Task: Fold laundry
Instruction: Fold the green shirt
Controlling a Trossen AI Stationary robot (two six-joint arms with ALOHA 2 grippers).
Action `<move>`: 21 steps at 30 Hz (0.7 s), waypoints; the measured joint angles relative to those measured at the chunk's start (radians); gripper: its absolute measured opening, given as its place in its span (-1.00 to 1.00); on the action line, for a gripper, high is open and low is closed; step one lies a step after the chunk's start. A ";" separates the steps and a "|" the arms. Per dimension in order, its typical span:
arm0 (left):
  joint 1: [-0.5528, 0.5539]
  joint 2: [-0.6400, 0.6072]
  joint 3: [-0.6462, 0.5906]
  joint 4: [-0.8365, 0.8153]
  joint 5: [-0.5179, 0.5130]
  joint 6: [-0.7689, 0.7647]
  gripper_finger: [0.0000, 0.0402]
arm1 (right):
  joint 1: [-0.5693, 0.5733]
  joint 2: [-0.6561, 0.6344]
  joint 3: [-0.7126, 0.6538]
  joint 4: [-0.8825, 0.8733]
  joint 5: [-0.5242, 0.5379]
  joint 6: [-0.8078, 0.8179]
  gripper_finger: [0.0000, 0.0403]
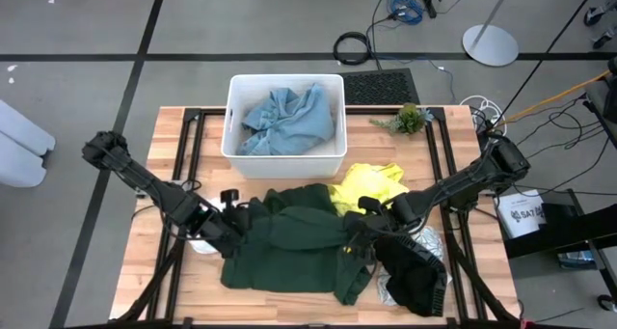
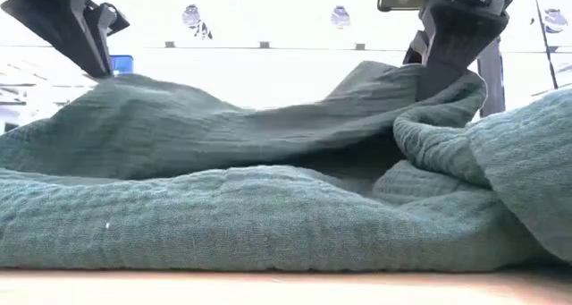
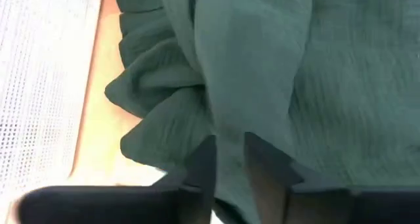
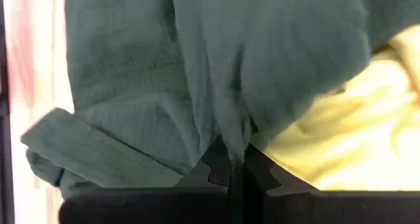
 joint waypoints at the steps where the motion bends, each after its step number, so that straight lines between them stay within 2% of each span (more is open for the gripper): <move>1: 0.000 0.000 -0.003 -0.003 -0.002 0.000 -0.45 | 0.001 0.000 0.000 0.004 0.000 0.011 -1.00; 6: 0.000 -0.003 -0.005 -0.021 -0.065 0.001 -0.08 | -0.007 0.000 0.000 0.020 0.023 0.039 -0.92; 10: -0.025 -0.006 -0.005 0.134 -0.073 0.011 0.06 | -0.038 0.000 0.000 0.019 0.037 0.040 -0.73; 16: -0.117 0.015 -0.005 0.613 -0.089 0.132 0.08 | -0.063 0.000 0.007 0.014 0.010 0.069 -0.31; 21: -0.174 0.190 -0.003 1.110 -0.283 0.209 0.04 | -0.063 0.000 0.031 0.018 0.000 0.073 -0.05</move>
